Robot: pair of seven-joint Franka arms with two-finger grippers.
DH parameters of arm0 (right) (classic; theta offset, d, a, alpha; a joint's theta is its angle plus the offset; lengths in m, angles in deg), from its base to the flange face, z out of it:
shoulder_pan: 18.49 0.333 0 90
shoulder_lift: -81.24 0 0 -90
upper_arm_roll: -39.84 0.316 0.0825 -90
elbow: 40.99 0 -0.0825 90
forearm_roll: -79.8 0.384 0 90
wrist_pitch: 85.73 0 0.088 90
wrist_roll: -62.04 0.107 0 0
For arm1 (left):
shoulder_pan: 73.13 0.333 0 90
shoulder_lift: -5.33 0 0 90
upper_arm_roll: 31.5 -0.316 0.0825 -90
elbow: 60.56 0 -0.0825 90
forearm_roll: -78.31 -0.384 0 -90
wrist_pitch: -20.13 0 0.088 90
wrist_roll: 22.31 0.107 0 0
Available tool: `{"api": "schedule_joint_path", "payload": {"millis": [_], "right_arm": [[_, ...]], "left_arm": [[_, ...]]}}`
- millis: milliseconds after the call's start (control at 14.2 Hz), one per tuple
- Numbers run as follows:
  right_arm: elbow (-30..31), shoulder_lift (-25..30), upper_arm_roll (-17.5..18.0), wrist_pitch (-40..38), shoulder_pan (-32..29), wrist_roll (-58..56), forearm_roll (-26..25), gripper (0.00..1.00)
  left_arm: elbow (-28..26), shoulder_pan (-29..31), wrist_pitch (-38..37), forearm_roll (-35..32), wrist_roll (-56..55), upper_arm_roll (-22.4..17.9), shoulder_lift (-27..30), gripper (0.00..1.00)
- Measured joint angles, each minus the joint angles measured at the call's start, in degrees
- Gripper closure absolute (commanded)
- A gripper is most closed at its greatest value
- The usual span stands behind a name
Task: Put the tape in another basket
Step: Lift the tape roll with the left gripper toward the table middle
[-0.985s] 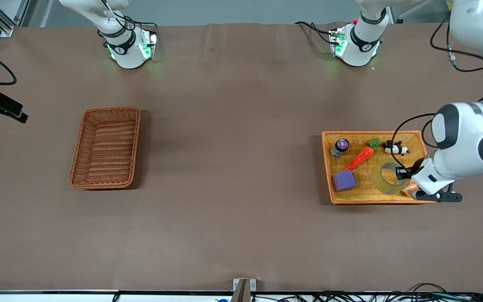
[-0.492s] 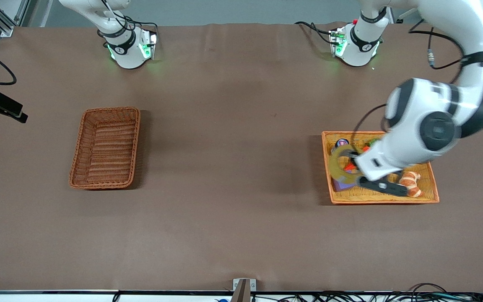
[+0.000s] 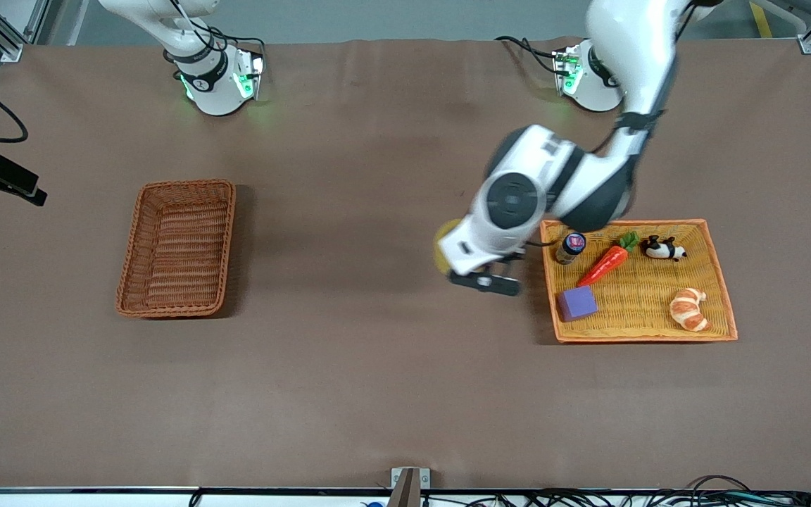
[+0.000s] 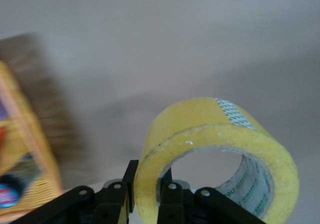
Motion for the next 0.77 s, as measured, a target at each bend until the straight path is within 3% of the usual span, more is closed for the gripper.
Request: {"api": "schedule_joint_path", "payload": {"millis": [141, 352, 563, 774], "right_arm": [[0.00, 0.00, -0.01, 0.01, 0.00, 0.00, 0.00, 0.00], [0.00, 0.00, -0.02, 0.01, 0.00, 0.00, 0.00, 0.00], [0.01, 0.00, 0.00, 0.00, 0.01, 0.00, 0.00, 0.00], [0.03, -0.01, -0.09, 0.00, -0.06, 0.08, 0.00, 0.00]], "left_arm": [[3.49, -3.56, 0.45, 1.96, -0.31, 0.01, -3.17, 0.98], [4.48, -6.93, 1.15, 2.73, -1.75, -0.05, -6.38, 0.98], [5.08, -9.98, 9.57, 2.76, -3.80, -0.21, -11.55, 0.97], [8.33, -11.84, 12.57, 2.77, -4.35, -0.33, -15.93, 0.95]]}}
